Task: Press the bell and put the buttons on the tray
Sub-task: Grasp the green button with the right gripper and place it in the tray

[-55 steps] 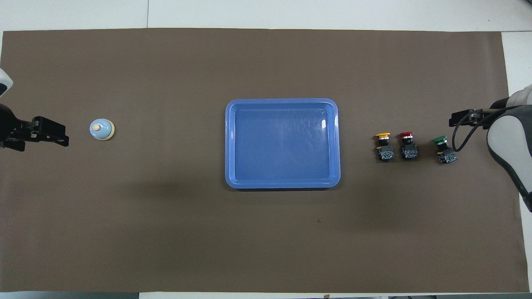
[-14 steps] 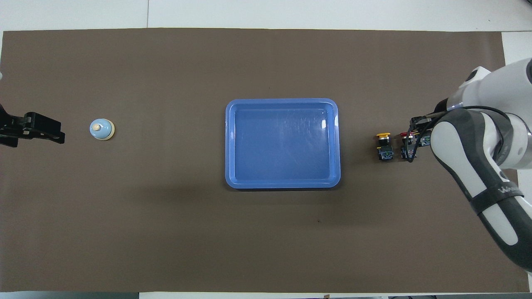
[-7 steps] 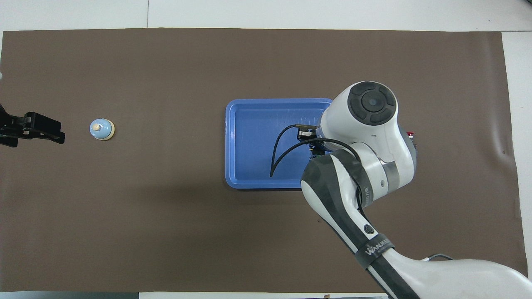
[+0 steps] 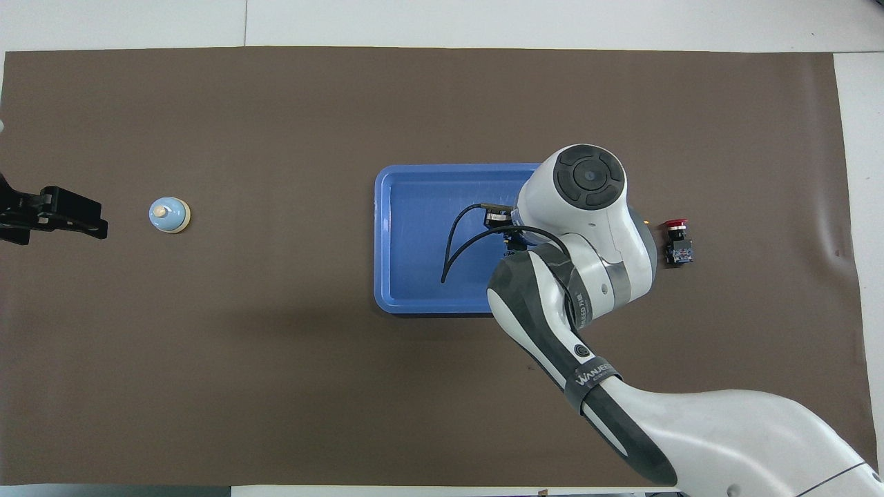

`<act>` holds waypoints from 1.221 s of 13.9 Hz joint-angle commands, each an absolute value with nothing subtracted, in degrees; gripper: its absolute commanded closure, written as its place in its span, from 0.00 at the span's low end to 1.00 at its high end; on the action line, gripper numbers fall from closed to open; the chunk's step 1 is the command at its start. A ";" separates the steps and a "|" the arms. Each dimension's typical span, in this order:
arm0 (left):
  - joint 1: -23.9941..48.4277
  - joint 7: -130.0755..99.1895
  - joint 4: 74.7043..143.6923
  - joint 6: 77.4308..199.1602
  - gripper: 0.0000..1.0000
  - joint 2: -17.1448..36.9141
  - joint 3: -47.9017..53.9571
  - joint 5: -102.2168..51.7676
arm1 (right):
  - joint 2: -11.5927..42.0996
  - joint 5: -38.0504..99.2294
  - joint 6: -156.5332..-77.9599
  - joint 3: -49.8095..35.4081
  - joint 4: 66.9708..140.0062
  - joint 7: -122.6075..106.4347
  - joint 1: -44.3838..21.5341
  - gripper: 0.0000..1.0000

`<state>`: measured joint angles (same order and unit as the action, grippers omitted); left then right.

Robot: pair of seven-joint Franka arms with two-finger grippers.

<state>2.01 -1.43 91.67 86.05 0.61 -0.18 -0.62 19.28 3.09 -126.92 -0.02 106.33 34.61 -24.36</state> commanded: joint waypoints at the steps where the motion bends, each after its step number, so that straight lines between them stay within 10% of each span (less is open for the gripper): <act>1: 2.11 -1.49 91.93 85.34 0.00 0.00 -0.44 -0.62 | 19.42 3.60 -129.28 -0.35 107.31 32.96 -24.08 0.91; 7: 2.11 -1.49 91.93 85.34 0.00 0.00 -0.44 -0.62 | 19.25 3.52 -134.56 -0.26 111.62 28.04 -24.96 0.88; 9: 2.11 -1.49 91.93 85.34 0.00 0.00 -0.44 -0.62 | 19.07 3.52 -134.91 -0.26 112.50 26.73 -24.79 0.59; 11: 2.11 -1.49 91.93 85.34 0.00 0.00 -0.44 -0.62 | 18.90 3.52 -134.48 -0.26 112.94 25.49 -24.61 0.00; 17: 2.11 -1.49 91.93 85.34 0.00 0.00 -0.44 -0.62 | 16.62 2.29 -121.56 0.44 105.82 11.14 -14.89 0.00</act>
<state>2.01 -1.43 91.67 86.05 0.61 -0.18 -0.62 18.43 2.61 -124.78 0.86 107.18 20.12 -21.11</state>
